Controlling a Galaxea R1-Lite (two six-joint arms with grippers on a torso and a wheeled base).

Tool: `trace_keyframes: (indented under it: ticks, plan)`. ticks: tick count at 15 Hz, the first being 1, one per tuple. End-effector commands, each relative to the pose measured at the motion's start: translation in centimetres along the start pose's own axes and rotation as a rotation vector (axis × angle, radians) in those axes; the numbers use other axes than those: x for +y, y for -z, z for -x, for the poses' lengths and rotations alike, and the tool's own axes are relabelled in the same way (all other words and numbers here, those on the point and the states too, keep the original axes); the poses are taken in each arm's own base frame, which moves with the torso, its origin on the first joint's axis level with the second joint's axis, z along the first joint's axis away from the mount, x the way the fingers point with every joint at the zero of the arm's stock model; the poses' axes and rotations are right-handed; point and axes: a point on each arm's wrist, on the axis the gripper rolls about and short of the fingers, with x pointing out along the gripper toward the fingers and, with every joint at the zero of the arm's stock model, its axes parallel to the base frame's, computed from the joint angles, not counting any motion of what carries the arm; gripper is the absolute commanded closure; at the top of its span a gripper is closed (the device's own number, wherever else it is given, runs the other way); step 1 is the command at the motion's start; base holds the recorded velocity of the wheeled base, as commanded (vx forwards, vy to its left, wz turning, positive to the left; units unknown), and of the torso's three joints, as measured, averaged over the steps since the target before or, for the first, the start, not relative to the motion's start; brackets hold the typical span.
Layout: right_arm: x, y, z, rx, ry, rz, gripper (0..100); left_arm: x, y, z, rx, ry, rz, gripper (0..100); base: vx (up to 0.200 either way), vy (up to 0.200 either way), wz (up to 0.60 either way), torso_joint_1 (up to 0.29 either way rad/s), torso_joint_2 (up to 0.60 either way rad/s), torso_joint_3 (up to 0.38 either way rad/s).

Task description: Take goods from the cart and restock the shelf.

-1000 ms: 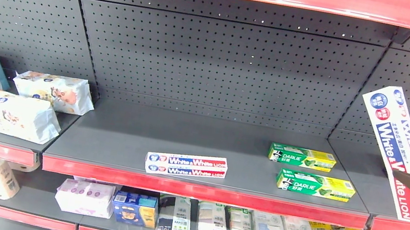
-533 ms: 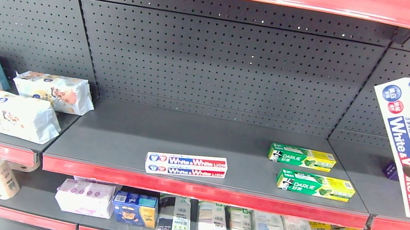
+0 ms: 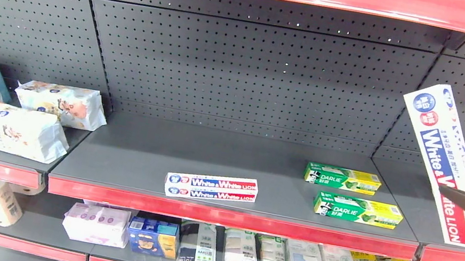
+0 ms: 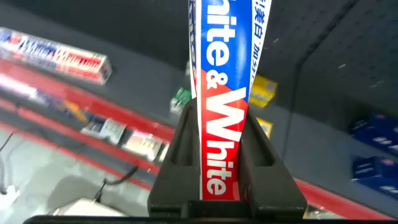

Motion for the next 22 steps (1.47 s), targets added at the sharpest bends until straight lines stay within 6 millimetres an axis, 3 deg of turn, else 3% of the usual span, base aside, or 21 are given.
trace_keyframes:
  ticks: [1,5,12,18,22]
  plan:
    - [0.54,1.85,-0.74,0.065,-0.069,-0.01,100,0.0,0.38,0.07,0.026,-0.008,-0.046,0,0.0,0.0,0.0,0.0,0.0,0.0]
    - [0.61,1.91,-0.94,0.055,-0.109,0.059,100,0.12,0.52,0.09,0.042,-0.061,0.045,0,0.0,0.0,0.0,0.0,0.0,0.0]
    - [1.19,2.62,-0.62,0.061,-0.134,0.139,100,0.12,0.52,0.09,0.042,-0.061,0.043,0,0.0,0.0,0.0,0.0,0.0,0.0]
    - [1.06,2.62,-1.05,0.071,-0.131,0.13,100,0.11,0.52,0.09,0.042,-0.063,0.043,0,0.0,0.0,0.6,0.005,0.0,0.001]
    - [0.84,1.84,-1.42,0.055,-0.132,0.131,100,0.11,0.52,0.09,0.042,-0.063,0.043,0,0.0,0.0,0.0,0.0,0.0,0.0]
